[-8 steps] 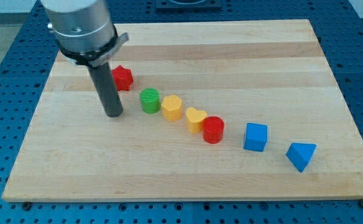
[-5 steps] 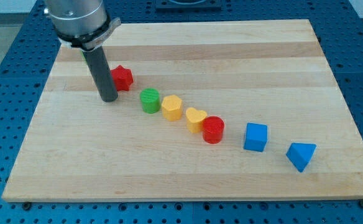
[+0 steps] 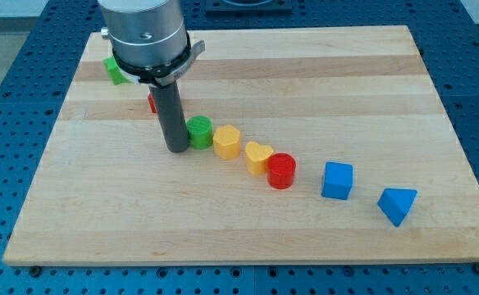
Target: Slightly move the green circle to the top left of the yellow hexagon
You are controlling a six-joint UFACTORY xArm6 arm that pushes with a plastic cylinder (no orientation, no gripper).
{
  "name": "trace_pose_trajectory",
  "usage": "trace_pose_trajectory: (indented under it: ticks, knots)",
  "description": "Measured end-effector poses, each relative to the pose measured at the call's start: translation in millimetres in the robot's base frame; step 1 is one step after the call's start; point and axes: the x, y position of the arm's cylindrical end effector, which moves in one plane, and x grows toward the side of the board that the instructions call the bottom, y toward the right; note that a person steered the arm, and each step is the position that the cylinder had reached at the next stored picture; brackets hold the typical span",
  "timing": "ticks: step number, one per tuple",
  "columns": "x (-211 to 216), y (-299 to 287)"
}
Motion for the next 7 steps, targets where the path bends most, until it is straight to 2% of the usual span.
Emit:
trace_pose_trajectory:
  ticks: [3,5,7]
  knots:
    - [36.3,30.0]
    - [36.6,36.4]
    - [16.6,36.4]
